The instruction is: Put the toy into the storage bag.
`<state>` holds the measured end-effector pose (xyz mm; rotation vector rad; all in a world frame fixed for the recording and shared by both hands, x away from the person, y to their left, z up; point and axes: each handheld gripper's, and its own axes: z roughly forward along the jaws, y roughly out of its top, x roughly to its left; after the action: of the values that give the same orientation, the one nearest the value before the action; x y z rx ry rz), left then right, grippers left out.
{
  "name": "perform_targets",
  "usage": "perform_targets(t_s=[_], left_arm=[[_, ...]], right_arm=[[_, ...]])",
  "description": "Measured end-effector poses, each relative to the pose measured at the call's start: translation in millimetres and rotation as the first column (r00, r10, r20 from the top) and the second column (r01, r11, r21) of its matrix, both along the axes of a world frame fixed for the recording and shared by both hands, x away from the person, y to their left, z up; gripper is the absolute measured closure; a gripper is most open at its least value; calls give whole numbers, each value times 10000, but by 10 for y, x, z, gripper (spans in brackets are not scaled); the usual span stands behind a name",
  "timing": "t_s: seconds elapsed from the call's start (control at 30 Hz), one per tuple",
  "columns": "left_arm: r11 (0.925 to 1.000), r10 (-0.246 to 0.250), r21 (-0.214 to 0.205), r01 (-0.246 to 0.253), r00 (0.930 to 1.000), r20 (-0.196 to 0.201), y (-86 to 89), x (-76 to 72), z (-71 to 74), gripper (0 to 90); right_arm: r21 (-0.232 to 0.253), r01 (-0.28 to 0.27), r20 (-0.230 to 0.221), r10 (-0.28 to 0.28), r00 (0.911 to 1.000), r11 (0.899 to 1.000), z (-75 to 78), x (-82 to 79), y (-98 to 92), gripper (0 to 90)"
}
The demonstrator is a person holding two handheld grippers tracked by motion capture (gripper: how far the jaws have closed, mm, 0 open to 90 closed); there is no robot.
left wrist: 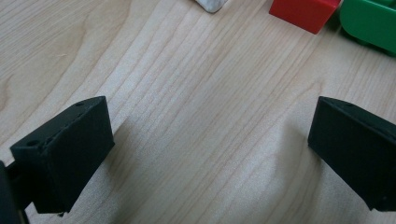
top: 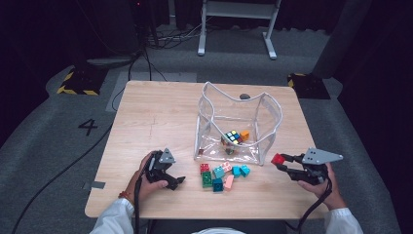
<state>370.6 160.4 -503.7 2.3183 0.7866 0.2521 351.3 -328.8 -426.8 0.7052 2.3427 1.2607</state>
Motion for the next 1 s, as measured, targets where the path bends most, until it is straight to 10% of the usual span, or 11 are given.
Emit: perform_targets(t_s=[1.0], left_arm=[[10000, 9, 5, -9, 10000, 10, 0, 0, 0, 1]], right_arm=[[1224, 1329, 874, -1441, 9857, 9835, 1112, 844, -260, 590]])
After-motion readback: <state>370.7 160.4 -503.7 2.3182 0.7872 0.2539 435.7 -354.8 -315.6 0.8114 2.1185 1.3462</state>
